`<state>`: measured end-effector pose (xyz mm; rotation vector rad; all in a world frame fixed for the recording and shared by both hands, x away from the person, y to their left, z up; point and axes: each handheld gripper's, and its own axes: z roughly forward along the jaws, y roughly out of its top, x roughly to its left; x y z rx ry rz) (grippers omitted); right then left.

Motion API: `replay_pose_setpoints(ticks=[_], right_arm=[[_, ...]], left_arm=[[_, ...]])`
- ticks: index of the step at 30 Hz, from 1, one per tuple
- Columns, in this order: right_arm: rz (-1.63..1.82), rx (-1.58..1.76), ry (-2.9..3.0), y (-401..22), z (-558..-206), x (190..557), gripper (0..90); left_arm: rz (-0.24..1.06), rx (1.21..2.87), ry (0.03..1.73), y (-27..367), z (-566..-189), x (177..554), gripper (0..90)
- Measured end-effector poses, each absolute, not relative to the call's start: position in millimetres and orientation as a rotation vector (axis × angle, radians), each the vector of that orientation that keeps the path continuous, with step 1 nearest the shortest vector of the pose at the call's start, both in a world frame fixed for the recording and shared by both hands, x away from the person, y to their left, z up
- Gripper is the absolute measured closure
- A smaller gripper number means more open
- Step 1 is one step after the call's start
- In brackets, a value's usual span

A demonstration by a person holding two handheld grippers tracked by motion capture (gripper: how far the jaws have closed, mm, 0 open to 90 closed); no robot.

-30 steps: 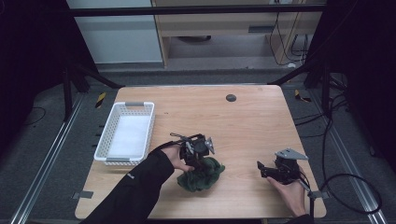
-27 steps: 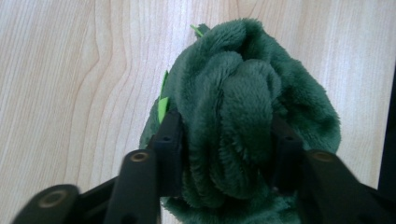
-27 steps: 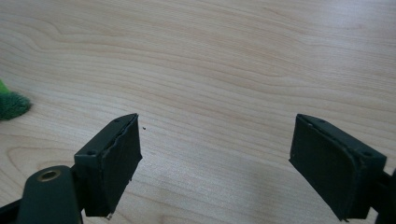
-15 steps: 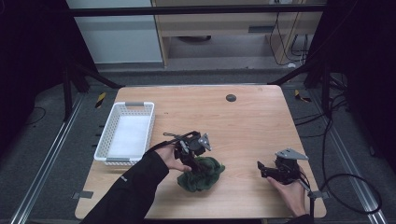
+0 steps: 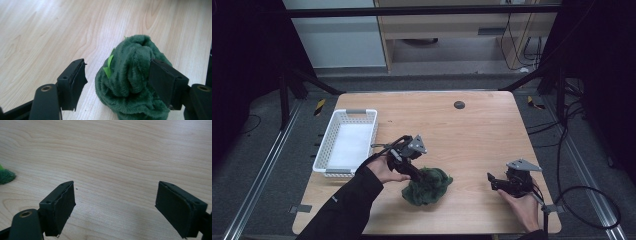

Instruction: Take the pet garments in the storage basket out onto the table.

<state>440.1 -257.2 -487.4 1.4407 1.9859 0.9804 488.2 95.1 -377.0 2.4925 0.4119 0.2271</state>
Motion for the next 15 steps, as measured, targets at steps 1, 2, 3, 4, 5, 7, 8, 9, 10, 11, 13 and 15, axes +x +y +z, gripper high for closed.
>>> replay_pose_setpoints(ticks=[1, 2, 3, 4, 5, 7, 8, 9, 10, 11, 13, 15], right_arm=[[0.979, 1.438, 1.987, -257, -487, 440, 15.8], [0.977, 1.437, 1.988, -257, -487, 440, 15.8], [0.977, 1.437, 1.988, -257, -487, 440, 15.8], [0.978, 1.44, 1.986, -257, -487, 440, 15.8], [0.979, 1.441, 1.985, -257, -487, 440, 15.8], [0.978, 1.435, 1.987, -257, -488, 440, 15.7], [0.978, 1.439, 1.987, -257, -488, 440, 15.7], [0.978, 1.44, 1.986, -257, -488, 440, 15.7], [0.978, 1.439, 1.986, -257, -488, 440, 15.6], [0.979, 1.436, 1.986, -257, -488, 440, 15.6], [0.981, 1.44, 1.986, -257, -487, 440, 15.5], [0.981, 1.44, 1.985, -257, -487, 440, 15.4]], left_arm=[[0.234, 2.48, 0.418, 97, -377, 487, 28.8], [0.236, 2.469, 0.424, 99, -377, 486, 28.4], [0.245, 2.464, 0.429, 100, -377, 485, 28.1], [0.264, 2.448, 0.447, 103, -377, 483, 28.2], [0.274, 2.436, 0.455, 105, -377, 482, 28.3], [0.298, 2.389, 0.497, 112, -376, 480, 28.3], [0.309, 2.365, 0.516, 116, -376, 479, 28.4], [0.322, 2.343, 0.534, 119, -377, 478, 28.6], [0.351, 2.314, 0.555, 123, -377, 476, 28.7], [0.359, 2.295, 0.571, 127, -377, 475, 28.8], [0.379, 2.257, 0.6, 132, -377, 473, 28.7], [0.388, 2.207, 0.624, 139, -378, 470, 28.3]])
